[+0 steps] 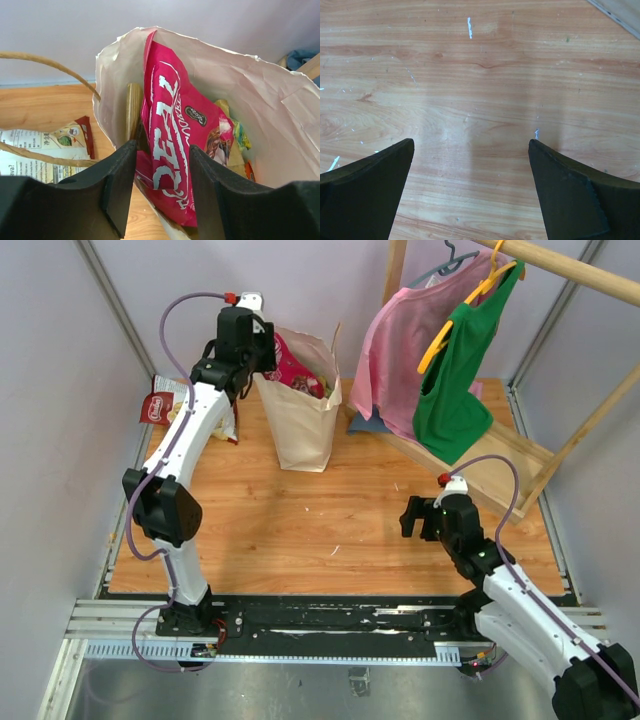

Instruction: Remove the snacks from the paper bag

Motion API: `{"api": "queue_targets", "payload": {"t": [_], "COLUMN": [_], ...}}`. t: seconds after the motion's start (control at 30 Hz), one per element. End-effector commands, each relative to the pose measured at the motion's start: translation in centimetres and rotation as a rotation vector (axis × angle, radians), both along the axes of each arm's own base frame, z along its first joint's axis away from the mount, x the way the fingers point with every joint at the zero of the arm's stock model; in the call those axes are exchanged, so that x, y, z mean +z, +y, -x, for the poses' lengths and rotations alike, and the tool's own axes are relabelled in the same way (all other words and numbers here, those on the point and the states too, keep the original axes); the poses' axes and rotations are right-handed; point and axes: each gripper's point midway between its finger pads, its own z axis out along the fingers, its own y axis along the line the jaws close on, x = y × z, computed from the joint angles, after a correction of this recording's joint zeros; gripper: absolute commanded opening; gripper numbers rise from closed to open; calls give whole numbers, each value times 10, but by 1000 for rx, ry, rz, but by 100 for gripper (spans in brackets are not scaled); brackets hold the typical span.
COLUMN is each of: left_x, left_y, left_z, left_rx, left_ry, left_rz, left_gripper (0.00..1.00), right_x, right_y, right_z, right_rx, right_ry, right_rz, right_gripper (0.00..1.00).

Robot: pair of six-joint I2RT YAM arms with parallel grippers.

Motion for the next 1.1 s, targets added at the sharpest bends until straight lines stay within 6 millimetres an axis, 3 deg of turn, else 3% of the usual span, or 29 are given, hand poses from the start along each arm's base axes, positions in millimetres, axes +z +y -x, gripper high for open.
{"api": "queue_targets", "payload": {"t": [0.0,0.4,0.5,0.7,0.9,1.07], "left_x": [-6,1,3,13,53,110], "left_y": [-3,-13,-13,-16,-20,-17], "left_z": [-3,-3,-4,-1,5,20], "left_rx": [-18,-57,-59,-79,-103,-112], "left_ry": [10,-18,-26,-64,-165,-305], "left_rz": [-19,24,23,44,89,143], "left_gripper": [48,18,2,0,0,0], "right_x": [-12,-13,-13,-15,-18,-19], "right_y": [1,5,4,4,4,5], "right_z": [0,-2,-2,-3,-3,-3], "right_rx": [0,19,13,11,13,15], "right_ry": [6,-6,-12,-7,5,7], "right_rz": [7,0,2,4,7,4], "right_gripper": [98,98,98,98,98,98]}}
